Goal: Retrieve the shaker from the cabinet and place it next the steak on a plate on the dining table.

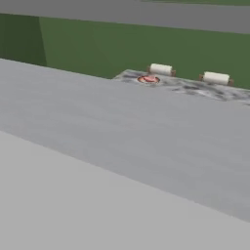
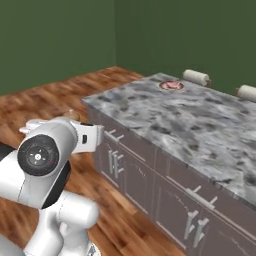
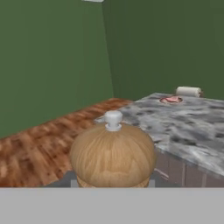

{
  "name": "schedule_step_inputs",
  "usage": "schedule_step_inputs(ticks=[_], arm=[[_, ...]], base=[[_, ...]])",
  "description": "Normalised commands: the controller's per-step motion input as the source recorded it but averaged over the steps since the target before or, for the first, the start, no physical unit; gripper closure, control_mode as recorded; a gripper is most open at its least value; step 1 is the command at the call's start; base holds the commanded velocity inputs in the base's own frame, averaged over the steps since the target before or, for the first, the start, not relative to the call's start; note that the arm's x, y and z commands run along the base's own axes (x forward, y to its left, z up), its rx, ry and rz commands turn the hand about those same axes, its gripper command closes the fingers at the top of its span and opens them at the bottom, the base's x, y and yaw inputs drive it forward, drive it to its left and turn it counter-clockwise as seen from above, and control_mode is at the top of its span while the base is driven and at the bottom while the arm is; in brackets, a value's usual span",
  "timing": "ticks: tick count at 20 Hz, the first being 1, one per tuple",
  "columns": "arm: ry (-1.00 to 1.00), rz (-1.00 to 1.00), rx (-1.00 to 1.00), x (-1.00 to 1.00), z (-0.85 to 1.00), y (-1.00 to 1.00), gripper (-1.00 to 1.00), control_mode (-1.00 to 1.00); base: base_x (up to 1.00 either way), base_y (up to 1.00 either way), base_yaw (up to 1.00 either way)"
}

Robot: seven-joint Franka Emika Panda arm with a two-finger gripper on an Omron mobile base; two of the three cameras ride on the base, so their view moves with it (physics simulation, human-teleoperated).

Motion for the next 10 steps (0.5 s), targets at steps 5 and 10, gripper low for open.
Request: schedule_step_inputs(ticks=[5, 10], arm=[[0.0, 0.0, 0.0, 0.0, 0.0, 0.0, 1.0, 1.0], [0.0, 0.0, 0.0, 0.0, 0.0, 0.0, 1.0, 1.0]], base=[[0.95, 0.74, -0.2], [1.0, -0.87, 0.3]])
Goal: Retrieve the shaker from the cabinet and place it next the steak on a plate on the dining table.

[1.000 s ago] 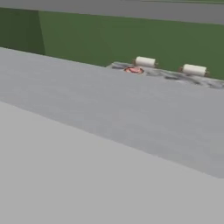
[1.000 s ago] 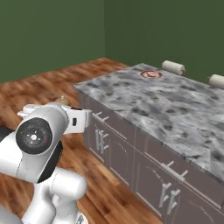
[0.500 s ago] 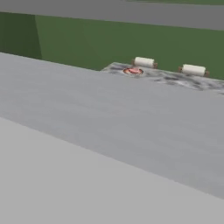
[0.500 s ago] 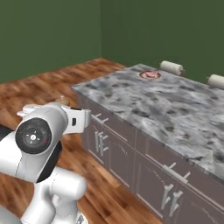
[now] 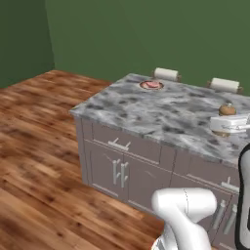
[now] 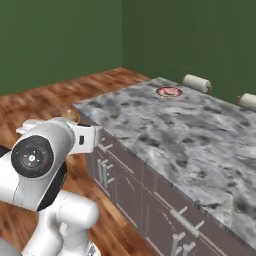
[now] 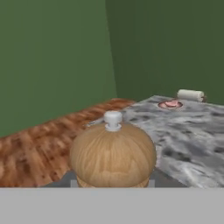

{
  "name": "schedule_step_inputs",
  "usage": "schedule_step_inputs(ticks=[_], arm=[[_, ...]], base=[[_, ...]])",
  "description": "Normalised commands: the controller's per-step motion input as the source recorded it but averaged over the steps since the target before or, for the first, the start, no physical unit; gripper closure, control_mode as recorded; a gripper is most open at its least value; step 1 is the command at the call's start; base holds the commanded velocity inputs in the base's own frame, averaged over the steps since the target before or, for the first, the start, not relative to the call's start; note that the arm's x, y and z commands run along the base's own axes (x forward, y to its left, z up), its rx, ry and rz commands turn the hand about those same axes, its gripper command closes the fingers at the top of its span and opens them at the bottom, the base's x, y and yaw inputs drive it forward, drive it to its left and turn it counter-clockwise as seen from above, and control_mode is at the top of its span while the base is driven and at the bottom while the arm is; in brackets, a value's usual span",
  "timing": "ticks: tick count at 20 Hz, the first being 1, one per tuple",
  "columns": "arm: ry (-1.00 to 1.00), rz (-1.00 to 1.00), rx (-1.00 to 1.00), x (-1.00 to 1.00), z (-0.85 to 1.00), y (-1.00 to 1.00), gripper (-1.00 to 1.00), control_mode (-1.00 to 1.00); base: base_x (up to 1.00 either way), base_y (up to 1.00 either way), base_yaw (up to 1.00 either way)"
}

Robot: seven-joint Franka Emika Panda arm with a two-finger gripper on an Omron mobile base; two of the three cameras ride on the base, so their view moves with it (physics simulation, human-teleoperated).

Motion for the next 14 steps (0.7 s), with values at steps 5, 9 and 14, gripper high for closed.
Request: schedule_step_inputs(ticks=[5, 9, 14], arm=[[0.0, 0.0, 0.0, 0.0, 0.0, 0.0, 1.0, 1.0], [0.0, 0.0, 0.0, 0.0, 0.0, 0.0, 1.0, 1.0], [0.0, 0.0, 0.0, 0.0, 0.0, 0.0, 1.0, 1.0]], base=[[1.0, 0.04, 0.23], [0.93, 1.0, -0.15], [0.93, 1.0, -0.29]])
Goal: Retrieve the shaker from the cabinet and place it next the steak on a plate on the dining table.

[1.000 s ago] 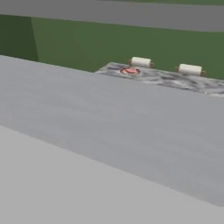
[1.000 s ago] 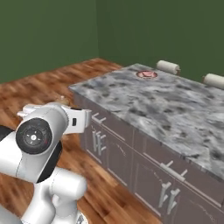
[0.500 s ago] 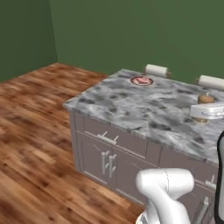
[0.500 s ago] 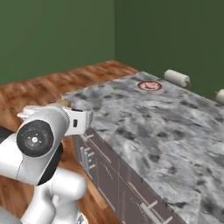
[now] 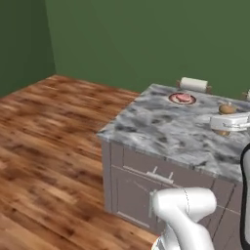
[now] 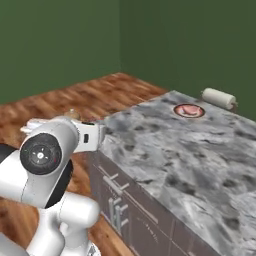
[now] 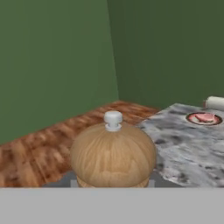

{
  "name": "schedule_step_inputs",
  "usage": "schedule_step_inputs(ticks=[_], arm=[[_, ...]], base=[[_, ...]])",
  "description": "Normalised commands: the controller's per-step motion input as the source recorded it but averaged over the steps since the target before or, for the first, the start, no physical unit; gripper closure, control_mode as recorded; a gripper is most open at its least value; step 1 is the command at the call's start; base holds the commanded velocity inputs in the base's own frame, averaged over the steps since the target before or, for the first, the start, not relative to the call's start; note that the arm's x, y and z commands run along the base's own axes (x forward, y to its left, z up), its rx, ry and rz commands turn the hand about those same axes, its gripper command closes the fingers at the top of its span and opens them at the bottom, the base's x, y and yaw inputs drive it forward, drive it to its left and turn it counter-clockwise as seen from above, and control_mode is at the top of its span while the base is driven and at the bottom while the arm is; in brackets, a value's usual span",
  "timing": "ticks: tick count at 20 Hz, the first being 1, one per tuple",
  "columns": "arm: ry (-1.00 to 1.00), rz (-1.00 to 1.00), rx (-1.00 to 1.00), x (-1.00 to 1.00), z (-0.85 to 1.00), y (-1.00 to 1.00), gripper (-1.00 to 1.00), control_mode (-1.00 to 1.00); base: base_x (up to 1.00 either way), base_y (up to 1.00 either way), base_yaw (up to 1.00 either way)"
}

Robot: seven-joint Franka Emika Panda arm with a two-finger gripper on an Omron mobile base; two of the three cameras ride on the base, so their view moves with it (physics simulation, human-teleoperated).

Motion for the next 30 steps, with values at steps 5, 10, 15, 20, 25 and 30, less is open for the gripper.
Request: schedule_step_inputs(ticks=[5, 10, 15, 20, 25, 30], arm=[[0.0, 0.0, 0.0, 0.0, 0.0, 0.0, 1.0, 1.0], [0.0, 0.0, 0.0, 0.0, 0.0, 0.0, 1.0, 1.0], [0.0, 0.0, 0.0, 0.0, 0.0, 0.0, 1.0, 1.0], [0.0, 0.0, 0.0, 0.0, 0.0, 0.0, 1.0, 1.0], [0.0, 0.0, 0.0, 0.0, 0.0, 0.0, 1.0, 1.0], [0.0, 0.0, 0.0, 0.0, 0.0, 0.0, 1.0, 1.0]], base=[[0.88, 0.99, -0.59], [0.73, 0.87, -0.72], [0.39, 0.92, -0.71], [0.05, 1.0, -0.67], [0.0, 1.0, -0.65], [0.0, 1.0, -0.65]])
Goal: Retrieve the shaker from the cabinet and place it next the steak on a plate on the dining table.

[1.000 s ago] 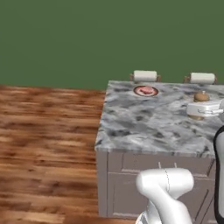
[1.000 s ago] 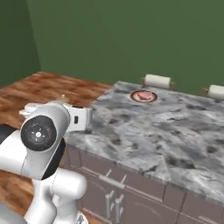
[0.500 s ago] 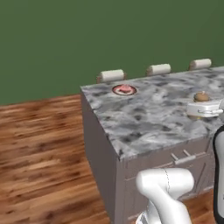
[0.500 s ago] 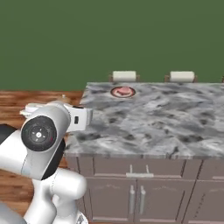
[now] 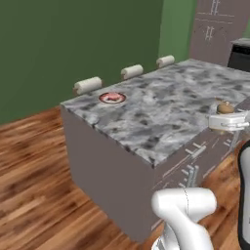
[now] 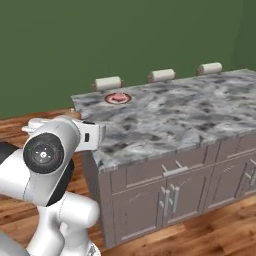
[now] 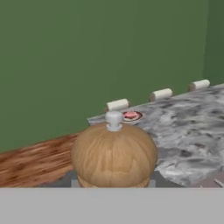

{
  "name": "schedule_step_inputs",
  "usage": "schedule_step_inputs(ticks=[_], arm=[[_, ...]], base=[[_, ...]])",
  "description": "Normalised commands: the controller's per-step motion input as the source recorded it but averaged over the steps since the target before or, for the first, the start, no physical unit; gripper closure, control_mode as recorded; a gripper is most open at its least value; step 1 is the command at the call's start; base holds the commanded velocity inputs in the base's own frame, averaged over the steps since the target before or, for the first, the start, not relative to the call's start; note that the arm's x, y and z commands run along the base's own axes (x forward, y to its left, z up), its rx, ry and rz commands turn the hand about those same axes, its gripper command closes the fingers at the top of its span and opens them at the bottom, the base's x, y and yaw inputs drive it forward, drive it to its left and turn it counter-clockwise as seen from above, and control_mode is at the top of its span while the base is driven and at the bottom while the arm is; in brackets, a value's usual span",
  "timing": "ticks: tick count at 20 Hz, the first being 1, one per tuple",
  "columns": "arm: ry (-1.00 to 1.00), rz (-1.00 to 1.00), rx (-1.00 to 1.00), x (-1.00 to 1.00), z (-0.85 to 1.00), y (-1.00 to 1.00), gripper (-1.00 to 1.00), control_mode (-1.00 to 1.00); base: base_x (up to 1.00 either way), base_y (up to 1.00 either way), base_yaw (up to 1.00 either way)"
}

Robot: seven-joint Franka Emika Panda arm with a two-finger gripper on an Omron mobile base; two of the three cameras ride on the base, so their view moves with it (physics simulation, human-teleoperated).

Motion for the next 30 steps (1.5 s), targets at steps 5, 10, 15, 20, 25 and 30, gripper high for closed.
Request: schedule_step_inputs(ticks=[5, 10, 15, 20, 25, 30], arm=[[0.0, 0.0, 0.0, 0.0, 0.0, 0.0, 1.0, 1.0], [0.0, 0.0, 0.0, 0.0, 0.0, 0.0, 1.0, 1.0], [0.0, 0.0, 0.0, 0.0, 0.0, 0.0, 1.0, 1.0], [0.0, 0.0, 0.0, 0.0, 0.0, 0.0, 1.0, 1.0], [0.0, 0.0, 0.0, 0.0, 0.0, 0.0, 1.0, 1.0], [0.0, 0.0, 0.0, 0.0, 0.0, 0.0, 1.0, 1.0]], base=[[0.0, 1.0, -0.54], [0.0, 1.0, -0.42], [0.0, 1.0, -0.25], [0.28, 1.0, -0.32], [1.0, 1.0, -0.52], [0.76, 1.0, -0.56]])
